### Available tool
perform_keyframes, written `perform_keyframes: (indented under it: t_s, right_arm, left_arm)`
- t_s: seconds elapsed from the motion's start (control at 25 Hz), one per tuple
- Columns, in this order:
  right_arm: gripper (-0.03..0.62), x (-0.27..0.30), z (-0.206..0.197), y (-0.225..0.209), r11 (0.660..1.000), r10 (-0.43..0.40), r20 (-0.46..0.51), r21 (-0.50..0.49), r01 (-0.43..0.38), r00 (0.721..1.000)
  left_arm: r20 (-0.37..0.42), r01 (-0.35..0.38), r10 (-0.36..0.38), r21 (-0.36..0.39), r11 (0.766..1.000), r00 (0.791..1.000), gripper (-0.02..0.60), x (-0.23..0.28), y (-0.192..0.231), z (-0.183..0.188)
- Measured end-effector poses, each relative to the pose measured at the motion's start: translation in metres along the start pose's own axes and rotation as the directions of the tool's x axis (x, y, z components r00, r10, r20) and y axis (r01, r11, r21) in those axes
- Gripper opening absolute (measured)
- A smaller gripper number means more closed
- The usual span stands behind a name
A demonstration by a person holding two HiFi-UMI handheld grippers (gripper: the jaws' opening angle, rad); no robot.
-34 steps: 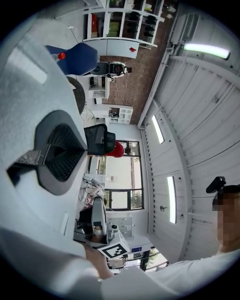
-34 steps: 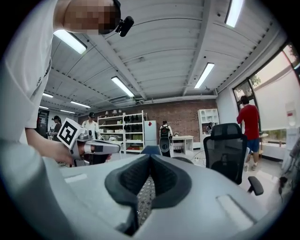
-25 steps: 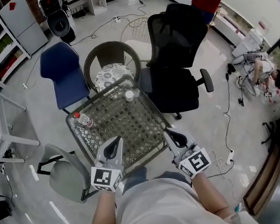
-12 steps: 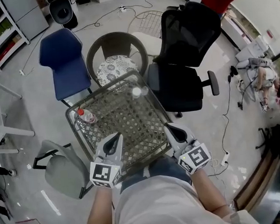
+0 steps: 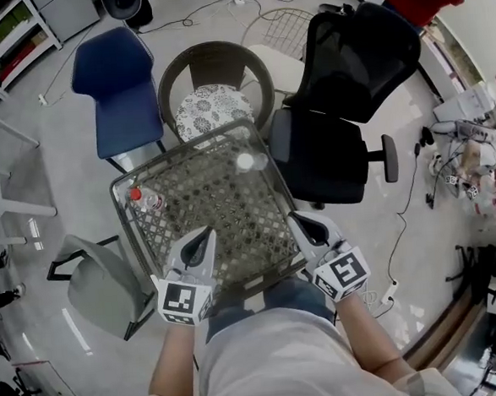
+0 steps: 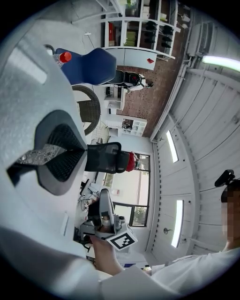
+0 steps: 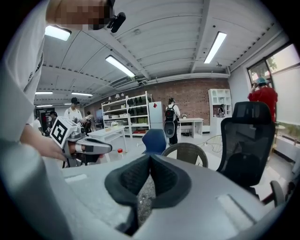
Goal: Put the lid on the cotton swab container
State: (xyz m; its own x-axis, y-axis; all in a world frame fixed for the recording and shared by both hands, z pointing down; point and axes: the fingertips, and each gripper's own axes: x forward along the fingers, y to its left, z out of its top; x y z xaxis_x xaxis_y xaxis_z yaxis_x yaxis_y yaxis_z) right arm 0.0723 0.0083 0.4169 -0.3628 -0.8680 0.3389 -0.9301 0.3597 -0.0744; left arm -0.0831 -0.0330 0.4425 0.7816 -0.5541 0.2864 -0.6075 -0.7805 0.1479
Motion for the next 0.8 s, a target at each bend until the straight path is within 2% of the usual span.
perform_keyframes:
  t_s: [0.4,0.8]
  right_arm:
    - [0.004,0.043,-0.026,-0.053,0.992,0.124,-0.104,-0.004,-0.125,0.987]
    - [0.003,0.092,-0.060,-0.092,0.979,0.195,-0.205,-0.022,-0.203,0.959]
  left_arm:
    - [-0.061,-0.109,0.106,-0.048,0.993,0.992,0.009,0.057,0.012,-0.019]
    - [-0.158,-0.127,0.113,-0.078,0.989,0.981,0.011,0.120,0.024,-0.062]
